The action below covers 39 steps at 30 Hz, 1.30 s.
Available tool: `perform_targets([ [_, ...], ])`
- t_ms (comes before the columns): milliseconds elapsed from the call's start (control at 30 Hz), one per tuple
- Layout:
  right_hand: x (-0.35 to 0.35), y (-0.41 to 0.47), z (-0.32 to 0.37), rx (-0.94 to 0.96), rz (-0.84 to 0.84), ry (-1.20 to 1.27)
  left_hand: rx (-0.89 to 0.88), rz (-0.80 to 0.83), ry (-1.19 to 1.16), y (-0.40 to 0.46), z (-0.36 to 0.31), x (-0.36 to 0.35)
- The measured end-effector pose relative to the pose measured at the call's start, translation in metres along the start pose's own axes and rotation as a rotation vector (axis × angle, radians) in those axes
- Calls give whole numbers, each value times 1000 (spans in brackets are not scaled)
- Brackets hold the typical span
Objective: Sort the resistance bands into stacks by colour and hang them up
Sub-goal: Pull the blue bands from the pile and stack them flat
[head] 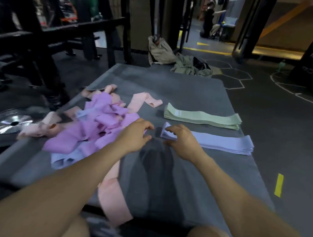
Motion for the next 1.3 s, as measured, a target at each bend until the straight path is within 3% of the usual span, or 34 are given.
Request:
perform_targets([
  [467, -138, 4, 122, 201, 139, 118, 435, -215, 39, -120, 128, 40],
  [633, -176, 7, 142, 279, 240, 38, 495, -289, -2, -143, 150, 31],
  [733, -194, 12, 136, 286, 304, -140, 518, -306, -9, -147, 159, 29],
  [933, -197, 22, 134, 282, 162, -192, 537, -354, -6, -145, 165, 27],
  [1067, -174, 31, 149, 225, 14, -18, 535, -435, -128, -135, 157, 37],
  [1300, -122, 45, 185, 354, -125, 179, 566, -599, -220, -107, 148, 87],
])
Point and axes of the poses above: each hand's wrist, its own y-axis towards the middle knuckle, its own x-axis out of the back of the hand, z = x × y, the point moved 2 cm from there along y, towards the middle knuckle, and after that the axes turned 14 degrees about y, right-handed, at the moved point
